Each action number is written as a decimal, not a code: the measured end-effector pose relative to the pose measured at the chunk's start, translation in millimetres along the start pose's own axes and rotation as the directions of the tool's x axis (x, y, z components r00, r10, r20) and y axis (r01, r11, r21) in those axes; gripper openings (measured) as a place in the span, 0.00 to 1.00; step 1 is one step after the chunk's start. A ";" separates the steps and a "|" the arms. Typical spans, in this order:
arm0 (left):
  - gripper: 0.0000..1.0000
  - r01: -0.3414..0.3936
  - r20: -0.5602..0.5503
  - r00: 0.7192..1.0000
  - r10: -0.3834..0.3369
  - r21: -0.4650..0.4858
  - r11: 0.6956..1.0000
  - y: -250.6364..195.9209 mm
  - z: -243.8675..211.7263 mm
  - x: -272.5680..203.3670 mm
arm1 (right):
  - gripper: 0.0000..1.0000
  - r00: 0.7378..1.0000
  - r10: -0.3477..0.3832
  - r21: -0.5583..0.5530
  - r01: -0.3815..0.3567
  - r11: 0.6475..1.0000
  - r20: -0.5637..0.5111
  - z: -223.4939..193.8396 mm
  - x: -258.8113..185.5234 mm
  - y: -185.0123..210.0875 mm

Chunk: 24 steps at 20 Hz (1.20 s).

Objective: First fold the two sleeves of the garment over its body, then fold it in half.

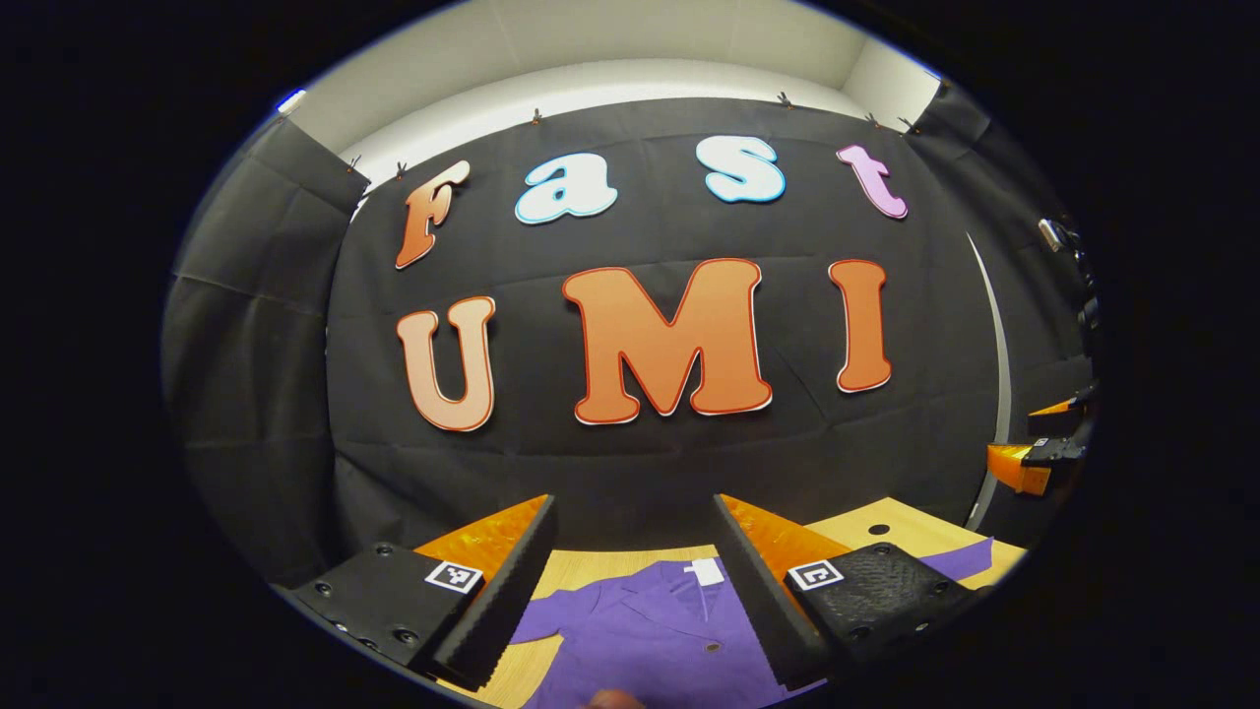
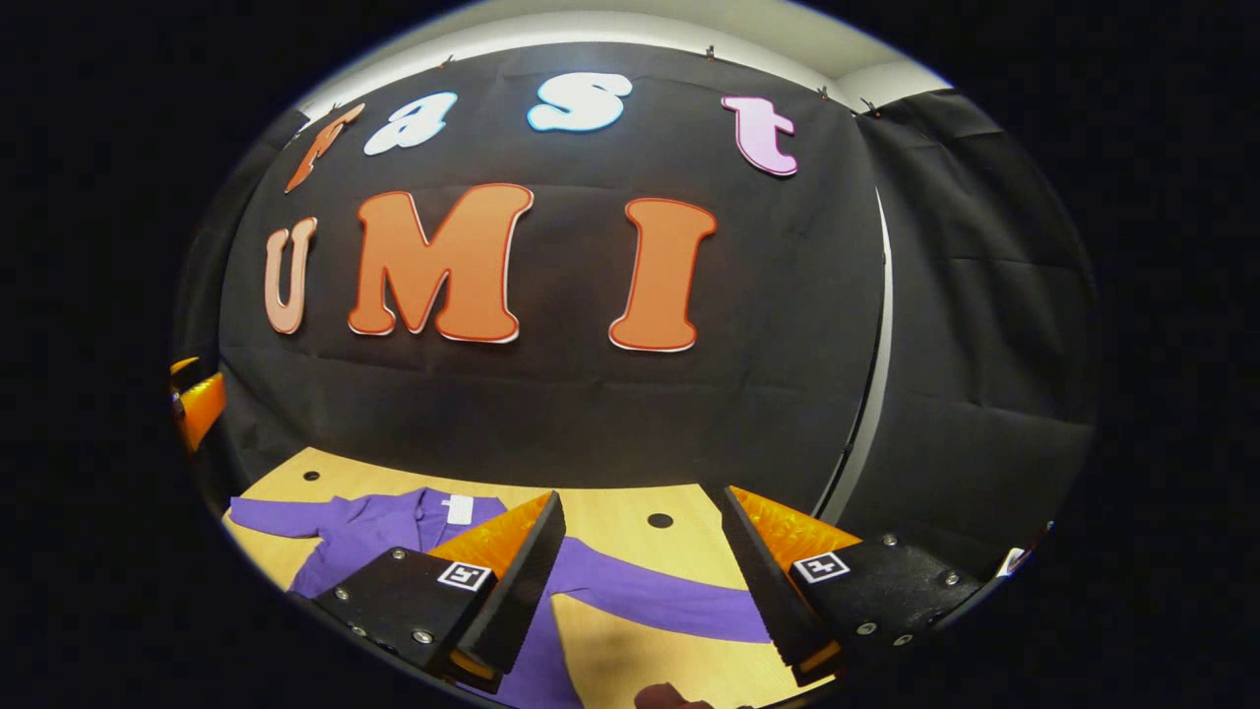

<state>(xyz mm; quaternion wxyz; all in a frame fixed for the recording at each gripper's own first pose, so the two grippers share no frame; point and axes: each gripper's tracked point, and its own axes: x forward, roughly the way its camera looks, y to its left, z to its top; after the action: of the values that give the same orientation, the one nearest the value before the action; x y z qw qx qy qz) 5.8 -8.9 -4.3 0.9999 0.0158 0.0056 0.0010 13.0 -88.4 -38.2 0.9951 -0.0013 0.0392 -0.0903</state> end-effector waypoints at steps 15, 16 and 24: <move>0.96 -0.080 -0.050 0.995 0.081 0.027 0.996 13.1 -14.6 4.2 | 0.96 0.917 -0.180 -0.058 0.171 0.984 -0.357 -127.5 61.1 -115.0; 0.96 -0.085 -0.054 0.995 0.087 0.032 0.996 13.0 -15.0 4.7 | 0.96 0.901 -0.174 -0.052 0.167 0.985 -0.398 -141.1 63.5 -117.9; 0.96 -0.151 -0.128 0.980 0.153 0.030 0.988 12.0 -36.7 0.4 | 0.96 0.790 -0.144 0.036 0.205 0.978 -0.596 -211.9 89.3 -142.8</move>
<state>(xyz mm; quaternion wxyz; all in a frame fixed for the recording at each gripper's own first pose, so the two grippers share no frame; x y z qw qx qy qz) 5.8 4.3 -40.7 0.9942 0.0259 0.0697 0.0783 58.3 -244.0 -255.0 0.9198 0.0725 0.3412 -0.1797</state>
